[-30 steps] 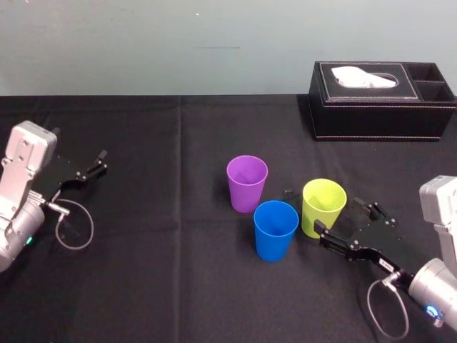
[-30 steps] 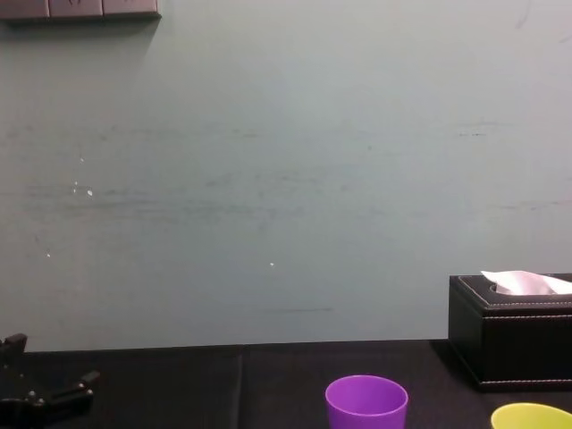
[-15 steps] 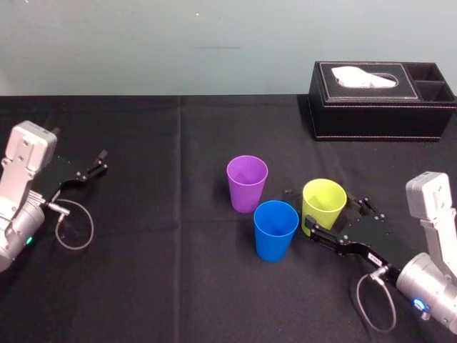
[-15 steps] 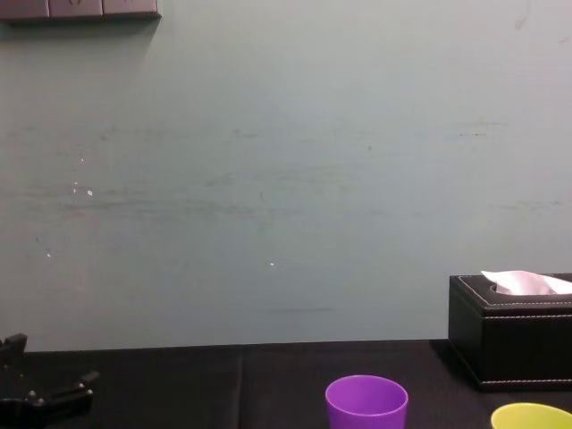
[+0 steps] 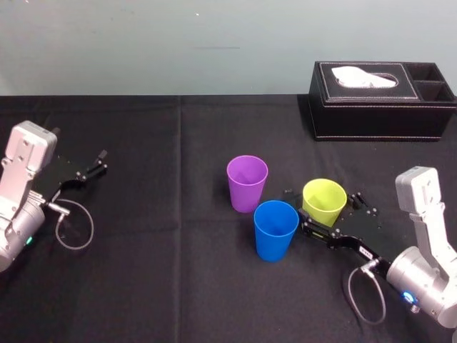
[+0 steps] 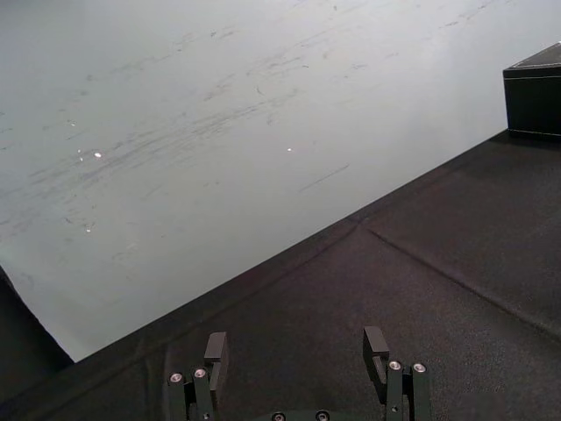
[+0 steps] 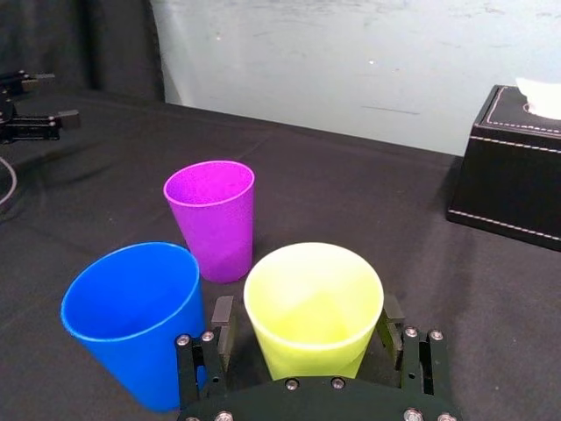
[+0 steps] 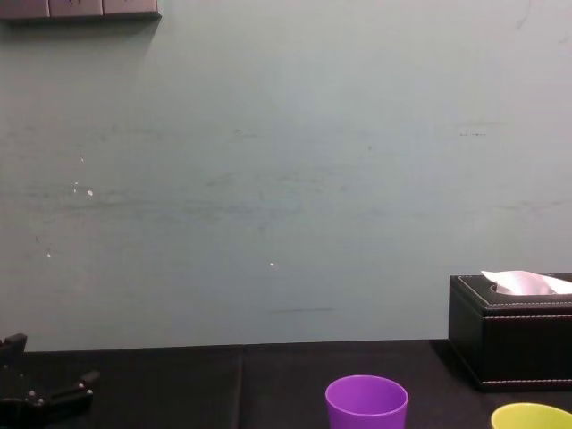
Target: Stack the three plastic cups sequentially using one hand.
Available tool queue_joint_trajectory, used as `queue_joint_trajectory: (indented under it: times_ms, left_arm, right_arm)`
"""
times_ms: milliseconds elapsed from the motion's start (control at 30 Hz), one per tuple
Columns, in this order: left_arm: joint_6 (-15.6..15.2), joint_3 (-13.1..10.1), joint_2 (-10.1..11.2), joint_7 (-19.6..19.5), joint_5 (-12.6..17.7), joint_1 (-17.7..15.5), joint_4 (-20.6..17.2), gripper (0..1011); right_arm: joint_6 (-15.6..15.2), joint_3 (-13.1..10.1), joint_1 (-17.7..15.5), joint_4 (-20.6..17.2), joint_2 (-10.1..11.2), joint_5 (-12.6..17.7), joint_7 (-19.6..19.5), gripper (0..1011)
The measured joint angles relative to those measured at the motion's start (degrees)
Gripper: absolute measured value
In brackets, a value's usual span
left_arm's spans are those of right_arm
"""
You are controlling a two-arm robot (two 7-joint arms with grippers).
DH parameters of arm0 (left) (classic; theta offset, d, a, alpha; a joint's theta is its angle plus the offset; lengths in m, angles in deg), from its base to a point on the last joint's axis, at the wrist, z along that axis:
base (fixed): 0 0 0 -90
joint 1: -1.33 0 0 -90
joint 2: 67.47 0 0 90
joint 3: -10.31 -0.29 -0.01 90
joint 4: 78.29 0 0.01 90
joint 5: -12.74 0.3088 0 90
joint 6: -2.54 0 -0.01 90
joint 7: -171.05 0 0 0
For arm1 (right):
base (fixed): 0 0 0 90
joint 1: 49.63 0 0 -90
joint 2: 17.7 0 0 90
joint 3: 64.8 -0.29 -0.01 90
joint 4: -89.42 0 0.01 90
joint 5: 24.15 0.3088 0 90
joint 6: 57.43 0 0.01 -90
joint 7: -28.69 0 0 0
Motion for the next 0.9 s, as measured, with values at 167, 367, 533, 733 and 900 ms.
queue_joint_trajectory:
  times_ms: [167, 367, 533, 733, 900]
  left_arm:
    - [0.0, 0.0, 0.0, 0.0, 0.0, 0.0, 0.0, 1011]
    - [0.0, 0.0, 0.0, 0.0, 0.0, 0.0, 0.0, 1011]
    - [0.0, 0.0, 0.0, 0.0, 0.0, 0.0, 0.0, 1011]
    - [0.0, 0.0, 0.0, 0.0, 0.0, 0.0, 0.0, 1012]
    - [0.0, 0.0, 0.0, 0.0, 0.0, 0.0, 0.0, 1011]
  right_arm:
    - [0.3, -0.4, 0.5, 0.8, -1.2, -0.8, 0.2, 1003]
    - [0.4, -0.6, 1.0, 1.6, -2.5, -1.9, 0.5, 1003]
    - [0.3, -0.9, 1.3, 2.1, -3.3, -2.6, 0.9, 1003]
    - [0.0, -1.5, 1.2, 2.3, -4.1, -3.3, 1.1, 1002]
    - [0.0, -1.9, 1.1, 2.3, -4.6, -3.8, 1.3, 1003]
